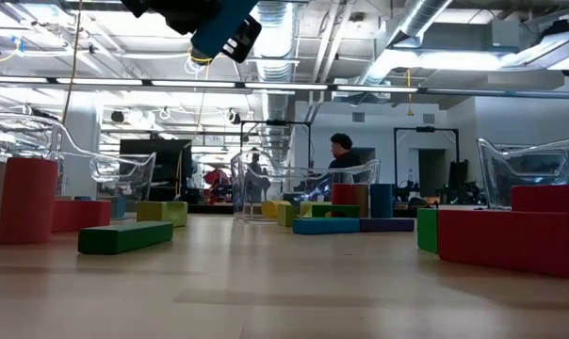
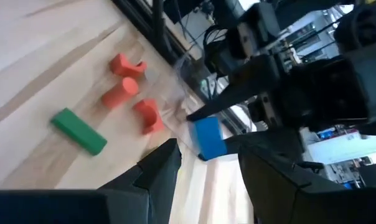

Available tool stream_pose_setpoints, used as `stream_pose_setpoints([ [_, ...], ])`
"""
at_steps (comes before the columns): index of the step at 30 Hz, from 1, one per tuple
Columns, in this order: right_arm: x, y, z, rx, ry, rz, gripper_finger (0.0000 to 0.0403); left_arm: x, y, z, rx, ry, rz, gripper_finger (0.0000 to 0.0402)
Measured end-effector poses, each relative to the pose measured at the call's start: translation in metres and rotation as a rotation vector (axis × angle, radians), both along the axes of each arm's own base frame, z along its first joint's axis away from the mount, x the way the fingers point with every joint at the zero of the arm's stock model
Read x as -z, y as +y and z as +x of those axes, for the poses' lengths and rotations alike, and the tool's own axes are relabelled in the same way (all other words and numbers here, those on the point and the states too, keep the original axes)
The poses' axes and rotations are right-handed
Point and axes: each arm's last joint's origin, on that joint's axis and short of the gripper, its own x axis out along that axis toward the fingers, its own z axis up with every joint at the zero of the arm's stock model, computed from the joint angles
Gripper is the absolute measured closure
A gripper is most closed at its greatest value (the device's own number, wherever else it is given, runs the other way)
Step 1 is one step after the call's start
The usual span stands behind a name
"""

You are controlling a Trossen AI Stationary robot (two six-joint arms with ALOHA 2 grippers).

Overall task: Sort blocks by size
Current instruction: Put the blue rectangular block into the right transparent bin

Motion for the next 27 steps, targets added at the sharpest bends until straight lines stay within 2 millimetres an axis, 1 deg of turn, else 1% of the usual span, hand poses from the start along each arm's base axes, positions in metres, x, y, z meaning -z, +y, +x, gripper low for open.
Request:
stream_pose_setpoints([
  [3,-0.002,-0.005,0.003,-0.009,-0.009,0.016,0.0200,0.000,0.000,0.000,0.001,0.000,0.001,0.0302],
  [8,-0.002,-0.010,0.007,-0.081,-0.003,0.075,0.0200,-0.001,0.000,0.000,0.014,-0.011,-0.008,0.0302],
  [17,-0.003,-0.022,0.013,-0.102,-0.016,0.120,0.0200,-0.003,-0.001,0.001,0.025,-0.031,-0.018,0.0302],
  [24,-0.004,-0.025,0.014,-0.147,-0.018,0.147,0.0200,-0.006,-0.001,0.003,0.037,-0.061,-0.040,0.0301],
  [27,-0.005,-0.025,0.015,-0.161,-0.022,0.154,0.0206,-0.006,-0.001,0.003,0.040,-0.065,-0.043,0.0301],
])
